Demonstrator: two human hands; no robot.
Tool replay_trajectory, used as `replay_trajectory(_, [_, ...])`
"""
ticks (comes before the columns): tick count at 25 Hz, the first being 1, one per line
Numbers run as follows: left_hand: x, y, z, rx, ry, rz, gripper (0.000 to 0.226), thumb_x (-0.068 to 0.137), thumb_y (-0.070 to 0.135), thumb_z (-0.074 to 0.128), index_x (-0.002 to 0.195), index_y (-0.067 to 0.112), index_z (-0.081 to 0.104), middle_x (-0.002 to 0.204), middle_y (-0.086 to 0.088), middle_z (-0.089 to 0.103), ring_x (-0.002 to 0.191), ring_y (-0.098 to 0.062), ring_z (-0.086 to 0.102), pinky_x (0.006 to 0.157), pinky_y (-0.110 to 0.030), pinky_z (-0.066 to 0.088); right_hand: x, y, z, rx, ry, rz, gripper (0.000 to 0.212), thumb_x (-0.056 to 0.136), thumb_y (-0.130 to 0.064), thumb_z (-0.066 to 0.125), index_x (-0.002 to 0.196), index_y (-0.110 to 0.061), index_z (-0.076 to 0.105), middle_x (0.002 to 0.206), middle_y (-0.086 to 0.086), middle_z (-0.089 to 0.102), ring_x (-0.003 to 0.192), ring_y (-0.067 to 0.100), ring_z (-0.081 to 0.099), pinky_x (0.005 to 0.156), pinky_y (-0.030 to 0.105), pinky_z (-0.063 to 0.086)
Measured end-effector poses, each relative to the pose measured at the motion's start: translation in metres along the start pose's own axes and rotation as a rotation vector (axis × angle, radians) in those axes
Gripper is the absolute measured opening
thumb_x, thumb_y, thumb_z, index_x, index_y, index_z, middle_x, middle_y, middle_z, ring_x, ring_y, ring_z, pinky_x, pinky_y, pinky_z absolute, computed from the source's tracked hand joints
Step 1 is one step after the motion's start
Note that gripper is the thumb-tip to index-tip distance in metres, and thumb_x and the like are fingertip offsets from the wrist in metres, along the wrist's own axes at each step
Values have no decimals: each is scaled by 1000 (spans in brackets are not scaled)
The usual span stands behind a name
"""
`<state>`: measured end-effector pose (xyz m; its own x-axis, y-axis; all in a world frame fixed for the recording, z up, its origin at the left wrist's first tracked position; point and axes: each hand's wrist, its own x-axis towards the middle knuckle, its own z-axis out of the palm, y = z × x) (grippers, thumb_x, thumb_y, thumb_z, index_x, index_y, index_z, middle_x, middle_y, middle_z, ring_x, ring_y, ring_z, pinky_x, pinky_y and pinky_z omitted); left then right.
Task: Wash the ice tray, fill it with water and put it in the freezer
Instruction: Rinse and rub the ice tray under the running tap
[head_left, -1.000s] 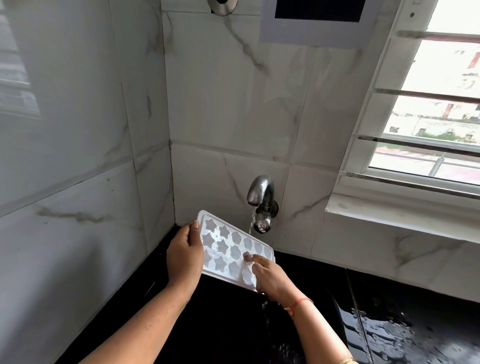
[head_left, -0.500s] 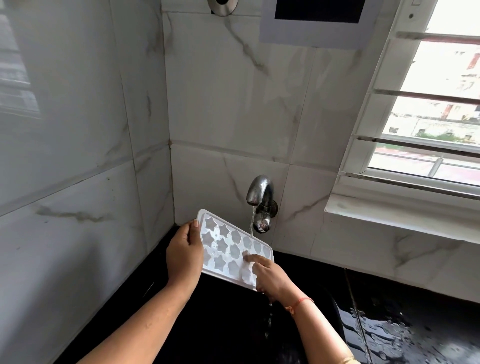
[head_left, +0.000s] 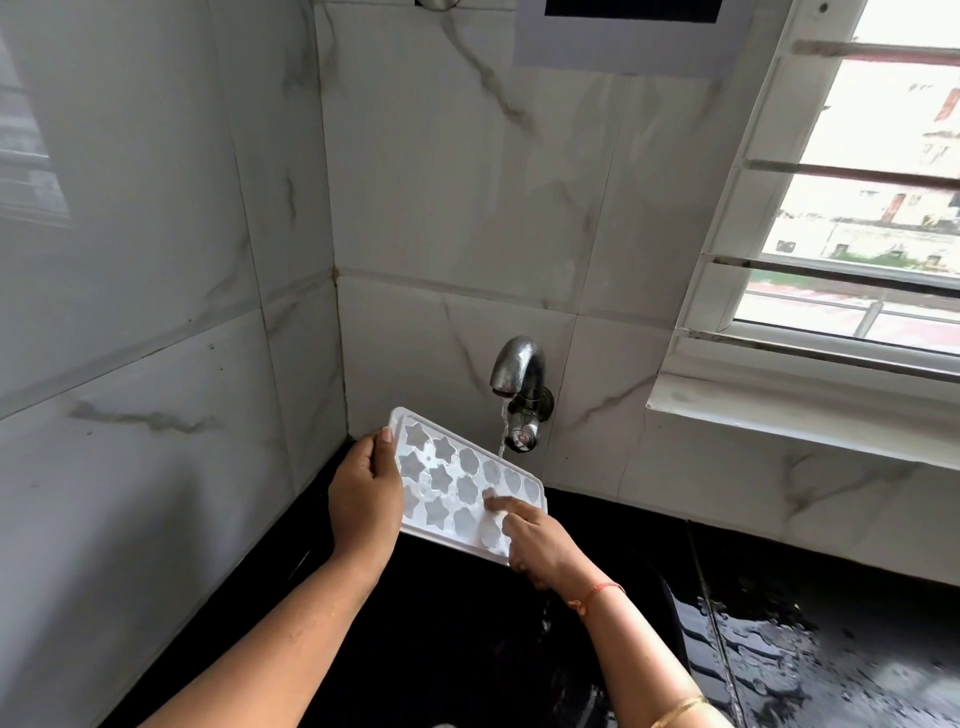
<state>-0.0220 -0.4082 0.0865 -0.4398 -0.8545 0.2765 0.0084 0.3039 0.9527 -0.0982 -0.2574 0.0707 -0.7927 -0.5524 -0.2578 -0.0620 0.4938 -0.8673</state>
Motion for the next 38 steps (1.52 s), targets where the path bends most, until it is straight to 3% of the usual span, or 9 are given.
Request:
replay_trajectory(3, [-4, 3, -1, 2, -12, -18, 34, 96, 30, 42, 65, 17, 47, 56, 5, 45, 62, -18, 42, 63, -31, 32, -2, -4, 4, -15, -14, -9, 39, 89, -10, 34, 120, -18, 55, 55, -3, 43, 31, 1, 39, 32, 14, 29])
replay_trajectory(9, [-1, 2, -3, -1, 16, 24, 36, 96, 28, 43, 85, -2, 58, 85, -26, 62, 85, -40, 56, 65, -29, 33, -2, -6, 2, -41, 3, -57, 44, 89, -11, 34, 127, -23, 53, 54, -18, 46, 36, -1, 41, 37, 8, 29])
replay_trajectory(14, [0, 3, -5, 12, 30, 46, 36, 96, 27, 42, 81, -2, 56, 83, -29, 61, 85, -43, 56, 64, -30, 31, -6, -4, 4, 67, -57, -17, 42, 89, -12, 33, 120, -29, 56, 53, -3, 38, 30, 2, 33, 33, 15, 24])
replay_trajectory(18, [5, 7, -11, 24, 65, 51, 36, 97, 27, 41, 90, -4, 59, 91, -29, 62, 93, -42, 57, 68, -34, 36, -2, -2, -2, 199, 124, -43, 40, 86, -7, 31, 105, -21, 63, 47, -1, 36, 28, 3, 29, 32, 13, 23])
replay_trajectory(21, [8, 9, -17, 9, 55, 28, 33, 96, 27, 42, 73, 5, 51, 60, -11, 51, 86, -44, 55, 63, -32, 31, -4, 1, 1, 103, 139, -14, 34, 88, -8, 32, 102, -17, 61, 52, -2, 42, 29, 2, 35, 32, 14, 27])
replay_trajectory(24, [6, 7, -21, 19, 42, 21, 32, 96, 26, 42, 69, 9, 47, 54, -5, 41, 76, -45, 50, 62, -31, 28, -1, 0, 8, 32, 60, 13, 36, 90, -14, 34, 116, -20, 58, 58, -8, 44, 38, 3, 40, 31, 12, 28])
replay_trajectory(31, [8, 11, -26, 58, 55, 9, 42, 96, 27, 42, 55, 20, 38, 51, 2, 38, 51, -11, 36, 50, -28, 30, 0, -4, 8, -39, 20, -9, 29, 94, -22, 36, 112, -22, 58, 61, -18, 40, 41, 0, 42, 38, 9, 29])
replay_trajectory(34, [6, 12, -25, 51, 42, 21, 40, 96, 27, 43, 59, 13, 43, 53, -4, 43, 55, -23, 40, 52, -32, 30, -1, -6, 8, -45, 10, -10, 36, 91, -16, 34, 119, -20, 55, 60, -13, 42, 33, 0, 41, 32, 9, 28])
replay_trajectory(38, [6, 10, -21, 39, 47, 39, 37, 96, 26, 43, 81, -5, 56, 80, -28, 60, 87, -44, 55, 64, -38, 37, -1, -7, 5, -16, 33, -22, 28, 94, -18, 37, 113, -22, 58, 64, -14, 42, 34, 1, 41, 37, 11, 30])
